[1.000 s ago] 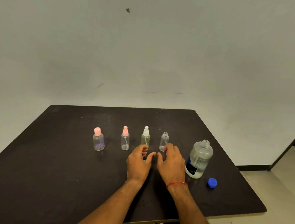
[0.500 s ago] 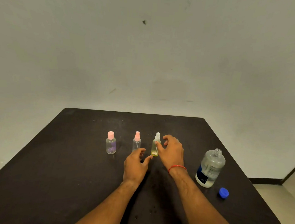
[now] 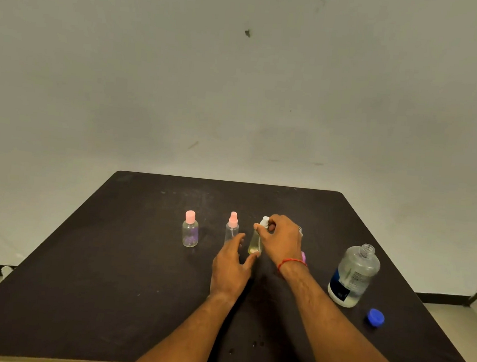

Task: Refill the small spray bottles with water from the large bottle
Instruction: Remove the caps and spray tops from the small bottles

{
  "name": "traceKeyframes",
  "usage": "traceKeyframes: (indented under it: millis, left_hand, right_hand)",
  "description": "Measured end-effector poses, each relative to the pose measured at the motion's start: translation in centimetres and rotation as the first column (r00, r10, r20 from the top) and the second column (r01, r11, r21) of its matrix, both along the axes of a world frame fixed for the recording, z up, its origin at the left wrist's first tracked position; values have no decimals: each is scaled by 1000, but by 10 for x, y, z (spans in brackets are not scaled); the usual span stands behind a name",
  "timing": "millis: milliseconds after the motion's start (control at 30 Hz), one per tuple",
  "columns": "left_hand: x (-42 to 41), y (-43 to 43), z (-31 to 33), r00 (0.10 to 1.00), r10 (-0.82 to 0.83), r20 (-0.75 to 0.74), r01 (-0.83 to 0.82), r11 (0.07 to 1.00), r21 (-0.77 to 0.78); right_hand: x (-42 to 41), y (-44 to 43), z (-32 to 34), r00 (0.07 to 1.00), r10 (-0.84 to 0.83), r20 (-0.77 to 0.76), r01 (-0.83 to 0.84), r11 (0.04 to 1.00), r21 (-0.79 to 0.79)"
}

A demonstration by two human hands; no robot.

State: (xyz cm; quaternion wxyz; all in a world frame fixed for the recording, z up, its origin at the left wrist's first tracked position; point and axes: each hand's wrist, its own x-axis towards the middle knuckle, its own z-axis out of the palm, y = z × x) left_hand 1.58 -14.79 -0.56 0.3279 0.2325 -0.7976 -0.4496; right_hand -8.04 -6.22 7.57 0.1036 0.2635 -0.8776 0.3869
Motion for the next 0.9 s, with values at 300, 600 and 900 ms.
traceKeyframes:
  millis: [300, 600, 900]
  left_hand:
    - [5, 3, 2, 992, -95, -80, 96, 995, 7]
    - [10, 10, 6, 987, -148, -60, 144, 987, -65]
    - [8, 10, 4, 981, -182, -66, 179, 983, -50]
  right_hand:
    - [25, 7, 10, 992, 125, -16, -126, 992, -19]
    - [20, 26, 20, 969, 247, -9, -245, 965, 90]
    - [19, 41, 36, 917, 399, 5, -395, 905, 158]
